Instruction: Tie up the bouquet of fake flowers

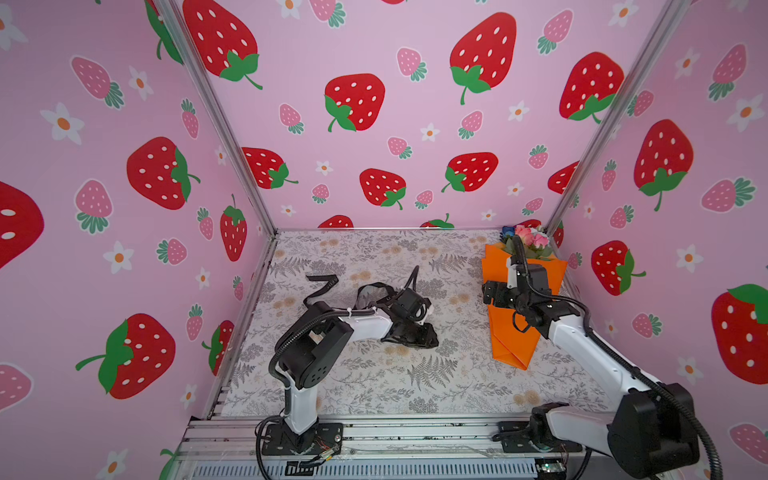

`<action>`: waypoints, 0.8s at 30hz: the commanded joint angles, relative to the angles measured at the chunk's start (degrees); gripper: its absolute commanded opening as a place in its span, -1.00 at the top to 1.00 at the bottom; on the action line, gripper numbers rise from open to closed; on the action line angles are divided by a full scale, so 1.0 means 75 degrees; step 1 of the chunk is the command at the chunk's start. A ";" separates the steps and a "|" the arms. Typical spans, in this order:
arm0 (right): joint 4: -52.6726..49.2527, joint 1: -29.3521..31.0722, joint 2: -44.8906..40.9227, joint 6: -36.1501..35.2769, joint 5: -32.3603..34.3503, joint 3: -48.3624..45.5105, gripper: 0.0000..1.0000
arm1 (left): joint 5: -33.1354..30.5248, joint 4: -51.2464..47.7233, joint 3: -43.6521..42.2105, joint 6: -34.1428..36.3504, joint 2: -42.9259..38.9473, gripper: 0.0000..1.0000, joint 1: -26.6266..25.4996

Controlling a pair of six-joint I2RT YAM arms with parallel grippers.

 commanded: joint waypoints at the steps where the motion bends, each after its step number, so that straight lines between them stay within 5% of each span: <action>1: -0.0036 0.0249 0.0157 -0.0216 0.0070 0.0188 -0.90 | 0.0277 -0.0468 -0.0228 -0.0094 -0.0641 0.16 -0.0053; 5: -0.0087 0.0626 0.0391 -0.0265 0.0307 0.0286 -0.90 | -0.0486 -0.1218 -0.0482 -0.0013 -0.1892 -0.24 0.0169; 12: -0.0031 0.1736 0.1183 -0.0479 0.0936 0.0908 -0.89 | -0.2727 -0.2131 -0.0948 -0.0342 -0.4213 -0.52 0.1606; 13: -0.0024 0.1943 0.1399 -0.0546 0.1055 0.1079 -0.88 | -0.3211 -0.2231 -0.1033 -0.0438 -0.4467 -0.87 0.1971; 14: -0.0030 0.2141 0.1643 -0.0617 0.1157 0.1249 -0.86 | -0.3552 -0.2359 -0.1049 -0.0452 -0.4631 -0.99 0.2358; 17: -0.0068 0.2737 0.2509 -0.0899 0.1328 0.1941 -0.78 | -0.4557 -0.2630 -0.0956 -0.0416 -0.4693 -0.99 0.3480; 24: -0.0344 0.4129 0.4675 -0.1441 0.1608 0.3968 -0.60 | -0.3889 -0.2647 0.0076 -0.0131 -0.2985 -0.82 0.5457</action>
